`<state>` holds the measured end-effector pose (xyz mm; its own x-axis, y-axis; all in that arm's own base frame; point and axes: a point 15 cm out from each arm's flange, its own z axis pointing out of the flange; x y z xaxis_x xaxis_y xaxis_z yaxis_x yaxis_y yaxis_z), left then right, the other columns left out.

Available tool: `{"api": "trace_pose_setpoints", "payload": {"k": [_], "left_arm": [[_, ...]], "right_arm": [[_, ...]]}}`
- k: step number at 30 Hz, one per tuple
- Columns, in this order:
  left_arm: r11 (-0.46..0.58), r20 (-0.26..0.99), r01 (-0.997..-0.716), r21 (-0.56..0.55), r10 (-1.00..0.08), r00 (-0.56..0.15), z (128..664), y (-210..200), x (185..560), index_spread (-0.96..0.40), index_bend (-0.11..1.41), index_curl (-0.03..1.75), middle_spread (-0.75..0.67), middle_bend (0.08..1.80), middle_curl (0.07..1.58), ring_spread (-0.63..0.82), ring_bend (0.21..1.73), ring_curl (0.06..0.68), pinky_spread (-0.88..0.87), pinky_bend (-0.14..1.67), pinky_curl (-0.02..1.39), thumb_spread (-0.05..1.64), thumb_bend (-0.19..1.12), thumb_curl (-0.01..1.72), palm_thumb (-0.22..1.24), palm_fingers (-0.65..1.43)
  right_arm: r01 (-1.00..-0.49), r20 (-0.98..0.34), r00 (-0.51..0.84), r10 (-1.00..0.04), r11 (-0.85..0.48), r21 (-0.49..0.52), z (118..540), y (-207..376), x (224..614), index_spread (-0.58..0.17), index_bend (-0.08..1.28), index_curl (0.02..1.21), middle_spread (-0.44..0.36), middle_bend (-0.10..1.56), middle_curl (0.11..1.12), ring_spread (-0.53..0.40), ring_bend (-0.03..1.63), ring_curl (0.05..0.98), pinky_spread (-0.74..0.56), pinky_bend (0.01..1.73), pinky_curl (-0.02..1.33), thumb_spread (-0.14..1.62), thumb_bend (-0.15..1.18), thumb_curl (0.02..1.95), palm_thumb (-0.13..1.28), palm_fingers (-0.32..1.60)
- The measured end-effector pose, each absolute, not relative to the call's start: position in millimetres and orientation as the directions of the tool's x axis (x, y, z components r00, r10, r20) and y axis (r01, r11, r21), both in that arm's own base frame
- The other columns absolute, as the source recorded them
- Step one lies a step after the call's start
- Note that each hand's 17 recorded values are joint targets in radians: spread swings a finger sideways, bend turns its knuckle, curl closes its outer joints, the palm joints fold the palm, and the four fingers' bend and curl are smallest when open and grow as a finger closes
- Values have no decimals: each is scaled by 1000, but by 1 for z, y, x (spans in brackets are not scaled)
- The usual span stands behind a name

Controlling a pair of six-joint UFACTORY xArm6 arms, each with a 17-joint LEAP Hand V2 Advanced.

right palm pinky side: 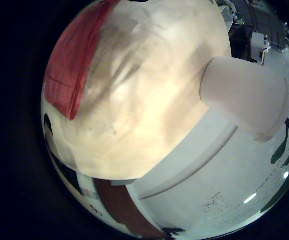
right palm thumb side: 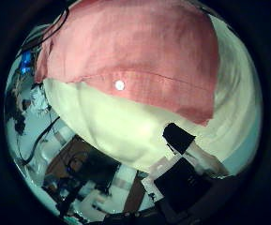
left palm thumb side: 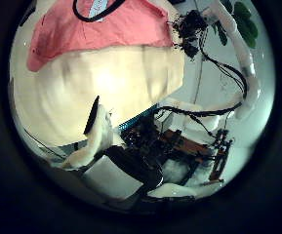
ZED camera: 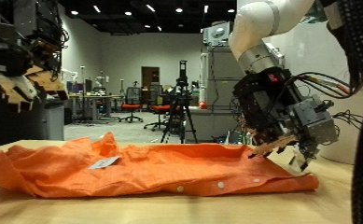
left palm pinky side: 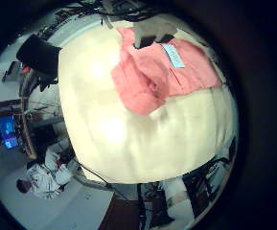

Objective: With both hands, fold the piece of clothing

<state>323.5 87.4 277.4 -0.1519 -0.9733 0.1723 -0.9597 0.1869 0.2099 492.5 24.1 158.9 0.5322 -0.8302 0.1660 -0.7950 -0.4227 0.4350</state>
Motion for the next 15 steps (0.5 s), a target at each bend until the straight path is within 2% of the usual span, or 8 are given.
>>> {"api": "trace_pose_setpoints", "payload": {"k": [15], "left_arm": [[188, 168, -961, 202, -974, -155, 283, 85, 323, 202, 156, 272, 385, 194, 305, 606, 393, 222, 519, 299, 317, 1167, -18, 334, 566, -12]], "right_arm": [[-798, 170, 493, -853, -365, 479, 138, 10, 485, -106, 159, 298, 91, 257, 372, 145, 374, 276, 225, 292, 320, 911, -28, 418, 772, 90]]}}
